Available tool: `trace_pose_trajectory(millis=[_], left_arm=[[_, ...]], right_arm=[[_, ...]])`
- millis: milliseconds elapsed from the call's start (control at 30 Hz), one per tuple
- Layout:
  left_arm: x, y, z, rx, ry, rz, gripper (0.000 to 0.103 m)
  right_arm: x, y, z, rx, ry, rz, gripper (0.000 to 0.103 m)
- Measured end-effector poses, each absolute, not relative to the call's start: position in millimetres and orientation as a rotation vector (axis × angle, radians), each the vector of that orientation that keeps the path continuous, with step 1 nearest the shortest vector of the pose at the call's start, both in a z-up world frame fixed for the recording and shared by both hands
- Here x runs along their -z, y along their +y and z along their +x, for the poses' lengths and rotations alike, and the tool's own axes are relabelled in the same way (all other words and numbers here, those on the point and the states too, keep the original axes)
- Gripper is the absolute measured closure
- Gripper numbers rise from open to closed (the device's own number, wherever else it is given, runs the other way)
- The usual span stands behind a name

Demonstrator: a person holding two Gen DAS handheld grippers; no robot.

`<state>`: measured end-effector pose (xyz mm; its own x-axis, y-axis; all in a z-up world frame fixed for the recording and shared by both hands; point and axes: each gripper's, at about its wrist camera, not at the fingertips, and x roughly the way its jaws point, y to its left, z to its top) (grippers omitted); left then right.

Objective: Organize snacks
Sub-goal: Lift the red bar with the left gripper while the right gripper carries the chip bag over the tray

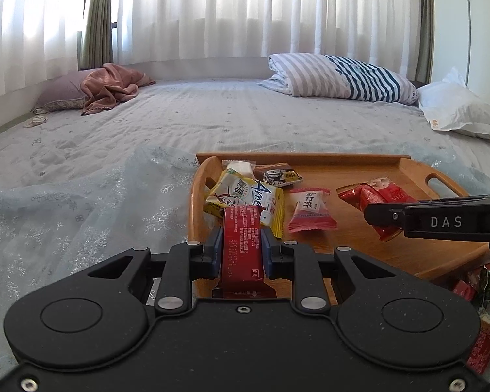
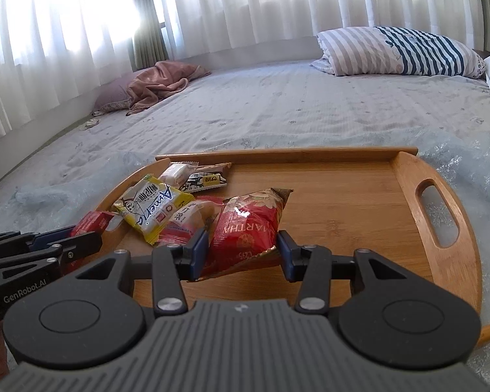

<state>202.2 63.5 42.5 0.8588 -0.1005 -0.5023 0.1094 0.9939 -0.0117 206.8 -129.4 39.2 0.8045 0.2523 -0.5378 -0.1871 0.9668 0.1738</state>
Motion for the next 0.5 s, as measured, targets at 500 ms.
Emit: trace_pose_trajectory(millis=[500], left_arm=[[-29.1, 54.6, 221.8, 0.097, 0.583, 0.045, 0.08]], right_arm=[[-45.3, -123.2, 193.0, -0.369, 0.627, 0.044, 0.053]])
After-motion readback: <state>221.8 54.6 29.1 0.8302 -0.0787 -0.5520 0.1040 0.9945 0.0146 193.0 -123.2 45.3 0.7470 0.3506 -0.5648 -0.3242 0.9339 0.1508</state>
